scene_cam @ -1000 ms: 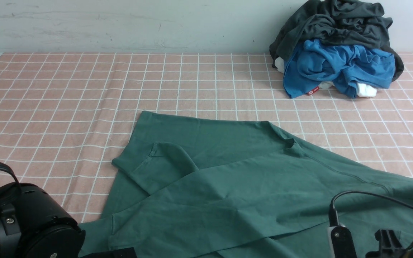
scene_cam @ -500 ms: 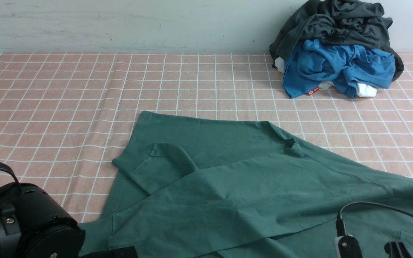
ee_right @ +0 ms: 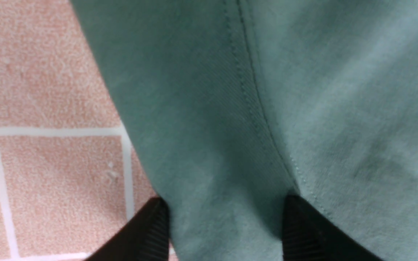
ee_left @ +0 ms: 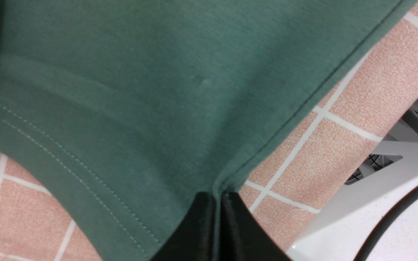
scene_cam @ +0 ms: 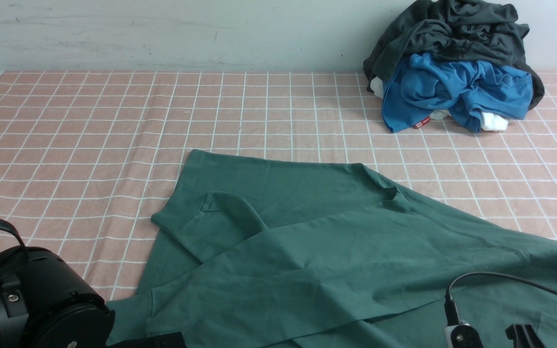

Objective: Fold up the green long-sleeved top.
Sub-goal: Use both arms simultaneously to clamp the lower edge of the clothing fabric, then use both arms to drag the lower edge of the fabric forward and fold it over the upper edge

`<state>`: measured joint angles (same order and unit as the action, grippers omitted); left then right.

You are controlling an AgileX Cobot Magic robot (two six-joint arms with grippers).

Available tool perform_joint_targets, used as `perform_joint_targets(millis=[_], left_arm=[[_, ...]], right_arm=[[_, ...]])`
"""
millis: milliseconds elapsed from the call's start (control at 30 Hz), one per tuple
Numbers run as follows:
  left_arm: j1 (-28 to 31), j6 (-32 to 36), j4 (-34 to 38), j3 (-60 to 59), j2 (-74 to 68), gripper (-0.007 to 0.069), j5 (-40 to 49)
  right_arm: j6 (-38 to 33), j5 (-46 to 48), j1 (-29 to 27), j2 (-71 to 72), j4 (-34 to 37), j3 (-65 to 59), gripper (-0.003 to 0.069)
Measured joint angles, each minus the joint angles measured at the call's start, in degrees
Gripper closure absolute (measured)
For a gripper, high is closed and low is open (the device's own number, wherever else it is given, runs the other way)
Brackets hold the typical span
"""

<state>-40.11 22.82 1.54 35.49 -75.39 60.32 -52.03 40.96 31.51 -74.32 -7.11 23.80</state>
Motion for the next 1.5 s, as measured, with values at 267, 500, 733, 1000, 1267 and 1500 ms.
perform_joint_targets(millis=[267, 500, 733, 1000, 1267, 1500], left_arm=[[0.0, 0.0, 0.0, 0.0, 0.0, 0.0625, 0.0], [0.0, 0.0, 0.0, 0.0, 0.0, 0.0625, -0.1], [0.8, -0.1, -0.1, 0.0, 0.0, 0.0625, -0.6], [9.7, 0.1, 0.0, 6.6, 0.0, 0.0625, 0.5], [19.4, 5.9, -0.1, 27.4, -7.5, 0.0617, 1.2], [23.7, 7.7, -0.9, 51.5, -24.2, 0.0615, 1.5]], right_arm=[[0.0, 0.1, 0.0, 0.0, 0.2, 0.8, 0.0474], [0.0, 2.2, 0.0, 0.0, 2.8, 3.7, 0.0566], [0.1, 4.5, 0.0, 0.0, 4.0, 4.2, 0.0641], [0.9, 13.6, -5.0, -0.1, 5.1, 14.9, 0.0647], [-1.3, 19.4, -18.4, -9.2, 11.5, 37.2, 0.0647], [-4.4, 27.6, -23.7, -24.7, 15.6, 57.1, 0.0648]])
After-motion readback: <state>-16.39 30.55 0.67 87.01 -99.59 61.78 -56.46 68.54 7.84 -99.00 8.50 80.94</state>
